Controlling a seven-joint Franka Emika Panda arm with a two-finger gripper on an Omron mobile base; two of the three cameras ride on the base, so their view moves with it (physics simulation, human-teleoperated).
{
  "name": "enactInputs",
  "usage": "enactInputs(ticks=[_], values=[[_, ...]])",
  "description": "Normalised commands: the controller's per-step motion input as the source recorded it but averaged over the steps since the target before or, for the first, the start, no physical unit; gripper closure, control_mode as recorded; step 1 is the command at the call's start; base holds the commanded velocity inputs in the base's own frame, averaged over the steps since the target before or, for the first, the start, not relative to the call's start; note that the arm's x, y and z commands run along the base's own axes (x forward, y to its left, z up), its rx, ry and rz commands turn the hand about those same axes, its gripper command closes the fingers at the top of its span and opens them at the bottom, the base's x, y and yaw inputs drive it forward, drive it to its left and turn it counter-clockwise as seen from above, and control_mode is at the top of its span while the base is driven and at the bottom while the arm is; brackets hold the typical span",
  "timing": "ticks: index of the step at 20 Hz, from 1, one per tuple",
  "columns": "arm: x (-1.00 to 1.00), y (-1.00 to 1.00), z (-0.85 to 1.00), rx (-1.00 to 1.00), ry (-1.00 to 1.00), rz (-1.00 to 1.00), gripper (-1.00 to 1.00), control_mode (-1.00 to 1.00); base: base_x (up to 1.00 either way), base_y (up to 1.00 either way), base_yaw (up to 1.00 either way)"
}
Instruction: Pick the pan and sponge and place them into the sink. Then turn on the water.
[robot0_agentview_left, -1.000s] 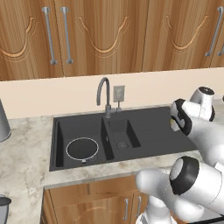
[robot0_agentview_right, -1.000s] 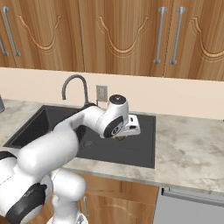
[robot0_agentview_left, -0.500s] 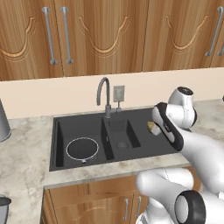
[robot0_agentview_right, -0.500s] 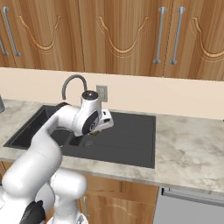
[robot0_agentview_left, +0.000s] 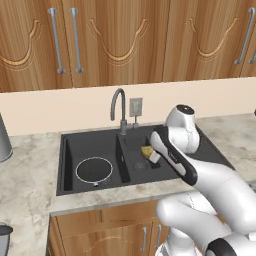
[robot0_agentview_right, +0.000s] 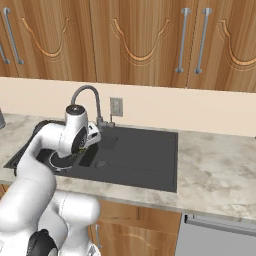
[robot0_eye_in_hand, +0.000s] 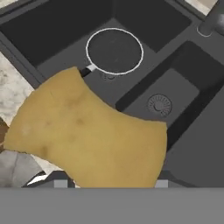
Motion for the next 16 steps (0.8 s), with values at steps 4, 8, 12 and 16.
enactInputs(ticks=[4,8,12,16], values=[[0.03,1.00,0.00,0.00,0.00,0.16,1.00,-1.00,0.00,0.00,0.00],[0.12,1.00,0.00,0.00,0.00,0.07,1.00,-1.00,0.00,0.00,0.00],[0.37,0.69,-0.19,0.00,0.00,0.00,1.00,-1.00,0.00,0.00,0.00],[0.70,0.37,-0.42,0.00,0.02,0.00,1.00,-1.00,0.00,0.00,0.00]])
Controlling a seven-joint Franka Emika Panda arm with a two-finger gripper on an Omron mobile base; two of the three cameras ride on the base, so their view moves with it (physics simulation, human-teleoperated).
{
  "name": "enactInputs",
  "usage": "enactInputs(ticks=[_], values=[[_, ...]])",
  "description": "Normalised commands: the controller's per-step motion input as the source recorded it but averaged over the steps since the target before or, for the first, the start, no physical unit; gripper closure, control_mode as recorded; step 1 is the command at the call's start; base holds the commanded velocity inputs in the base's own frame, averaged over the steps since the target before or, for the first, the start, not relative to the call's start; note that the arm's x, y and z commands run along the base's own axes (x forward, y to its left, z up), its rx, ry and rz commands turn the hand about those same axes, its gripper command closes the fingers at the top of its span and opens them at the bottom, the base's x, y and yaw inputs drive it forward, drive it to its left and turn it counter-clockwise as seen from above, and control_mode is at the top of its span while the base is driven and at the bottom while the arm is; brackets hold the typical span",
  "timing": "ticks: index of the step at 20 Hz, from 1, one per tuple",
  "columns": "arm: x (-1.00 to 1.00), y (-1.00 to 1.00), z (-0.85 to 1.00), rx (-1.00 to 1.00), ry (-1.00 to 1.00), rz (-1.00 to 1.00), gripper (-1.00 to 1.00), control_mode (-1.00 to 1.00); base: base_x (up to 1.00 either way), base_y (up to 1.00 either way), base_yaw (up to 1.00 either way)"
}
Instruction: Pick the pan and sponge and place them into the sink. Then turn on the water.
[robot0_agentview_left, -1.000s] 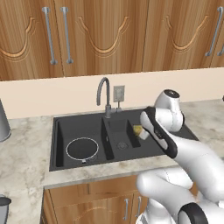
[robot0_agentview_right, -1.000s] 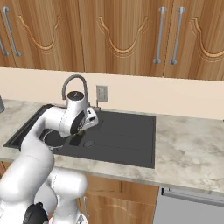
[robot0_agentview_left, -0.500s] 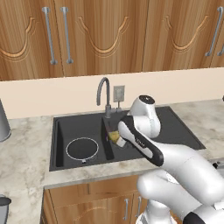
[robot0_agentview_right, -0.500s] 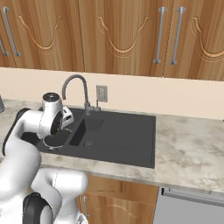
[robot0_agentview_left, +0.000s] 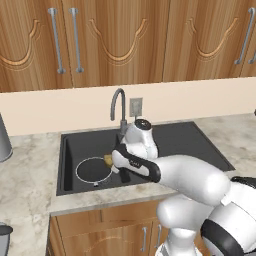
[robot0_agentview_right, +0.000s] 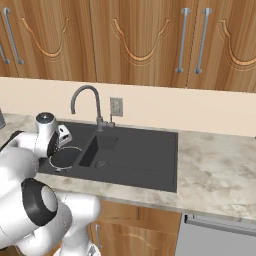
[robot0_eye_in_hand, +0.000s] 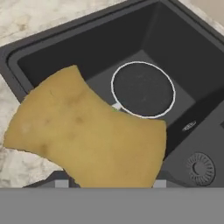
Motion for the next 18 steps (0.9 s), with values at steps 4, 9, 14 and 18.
enactInputs(ticks=[4,9,14,18], values=[[0.47,0.18,-0.39,0.00,0.00,-0.01,1.00,-1.00,0.00,0.00,0.00],[0.27,0.25,-0.31,0.00,0.01,-0.02,1.00,-1.00,0.00,0.00,0.00],[0.27,0.25,-0.37,0.00,0.03,-0.02,1.00,-1.00,0.00,0.00,0.00],[0.39,0.09,-0.31,0.00,0.00,-0.01,1.00,-1.00,0.00,0.00,0.00]])
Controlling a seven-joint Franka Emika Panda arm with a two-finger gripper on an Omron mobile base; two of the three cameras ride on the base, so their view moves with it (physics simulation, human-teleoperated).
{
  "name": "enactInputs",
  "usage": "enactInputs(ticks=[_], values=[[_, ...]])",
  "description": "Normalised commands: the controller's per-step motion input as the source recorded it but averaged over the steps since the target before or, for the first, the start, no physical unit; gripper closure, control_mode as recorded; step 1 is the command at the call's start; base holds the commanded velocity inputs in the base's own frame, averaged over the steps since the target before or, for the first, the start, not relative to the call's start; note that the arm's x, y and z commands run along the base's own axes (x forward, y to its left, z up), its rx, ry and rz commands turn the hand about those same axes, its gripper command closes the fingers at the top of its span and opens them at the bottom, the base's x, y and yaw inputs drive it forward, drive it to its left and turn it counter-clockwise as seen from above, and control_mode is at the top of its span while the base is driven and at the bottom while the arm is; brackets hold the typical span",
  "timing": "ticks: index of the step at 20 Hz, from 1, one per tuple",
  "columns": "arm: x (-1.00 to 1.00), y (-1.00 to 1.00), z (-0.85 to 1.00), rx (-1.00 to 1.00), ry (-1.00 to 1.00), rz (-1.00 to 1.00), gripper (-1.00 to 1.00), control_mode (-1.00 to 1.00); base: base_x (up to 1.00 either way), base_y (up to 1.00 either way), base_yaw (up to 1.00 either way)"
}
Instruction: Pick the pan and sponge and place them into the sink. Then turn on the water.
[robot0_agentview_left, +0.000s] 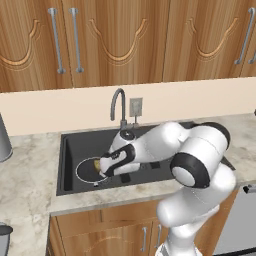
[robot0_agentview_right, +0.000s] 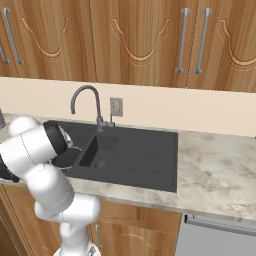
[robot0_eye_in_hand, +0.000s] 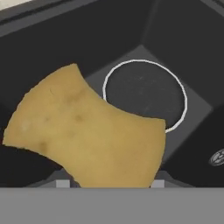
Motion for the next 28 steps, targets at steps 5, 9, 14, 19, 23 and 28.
enactInputs(ticks=[5,9,14,19,23,28], values=[[0.43,0.05,-0.41,0.00,0.00,-0.01,1.00,-1.00,0.00,0.00,0.00],[0.35,0.20,-0.46,0.00,0.01,0.00,1.00,-1.00,0.00,0.00,0.00],[0.43,0.28,-0.37,-0.02,0.00,-0.01,1.00,-1.00,0.00,0.00,0.00],[0.56,0.41,-0.22,-0.04,0.03,-0.03,1.00,-1.00,0.00,0.00,0.00],[0.56,0.50,-0.17,-0.06,0.04,-0.04,1.00,-1.00,0.00,0.00,0.00],[0.42,0.50,-0.27,-0.07,0.04,-0.03,1.00,-1.00,0.00,0.00,0.00]])
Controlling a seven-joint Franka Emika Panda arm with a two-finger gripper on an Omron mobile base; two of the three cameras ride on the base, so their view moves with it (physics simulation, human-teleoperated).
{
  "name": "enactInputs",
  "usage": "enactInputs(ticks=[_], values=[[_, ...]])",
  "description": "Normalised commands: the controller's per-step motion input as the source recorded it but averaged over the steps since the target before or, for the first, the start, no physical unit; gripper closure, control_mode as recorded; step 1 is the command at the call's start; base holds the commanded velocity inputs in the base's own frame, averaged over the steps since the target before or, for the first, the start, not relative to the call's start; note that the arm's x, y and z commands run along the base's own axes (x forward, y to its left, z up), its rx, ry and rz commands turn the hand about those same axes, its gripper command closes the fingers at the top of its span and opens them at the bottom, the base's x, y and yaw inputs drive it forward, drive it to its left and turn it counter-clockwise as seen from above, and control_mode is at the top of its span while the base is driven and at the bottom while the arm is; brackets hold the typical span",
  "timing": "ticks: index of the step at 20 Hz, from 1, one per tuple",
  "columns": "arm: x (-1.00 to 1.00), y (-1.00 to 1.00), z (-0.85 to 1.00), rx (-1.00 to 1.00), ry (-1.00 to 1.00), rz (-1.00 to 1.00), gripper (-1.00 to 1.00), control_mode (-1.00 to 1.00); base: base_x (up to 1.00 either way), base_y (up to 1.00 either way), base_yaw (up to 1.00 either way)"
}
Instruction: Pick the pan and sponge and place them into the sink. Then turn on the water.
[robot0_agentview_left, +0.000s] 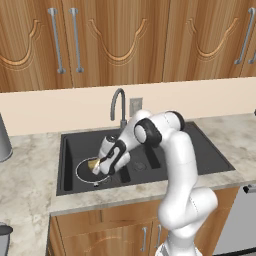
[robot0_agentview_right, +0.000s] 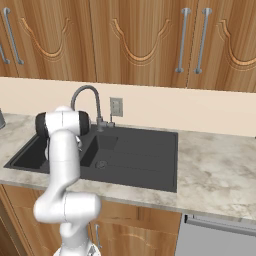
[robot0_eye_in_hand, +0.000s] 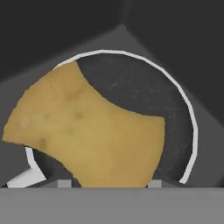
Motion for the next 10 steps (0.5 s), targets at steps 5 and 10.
enactInputs(ticks=[5,10], values=[[0.15,0.28,-0.35,-0.02,0.01,-0.01,1.00,-1.00,0.00,0.00,0.00],[0.00,0.05,-0.29,0.00,0.00,0.00,1.00,-1.00,0.00,0.00,0.00]])
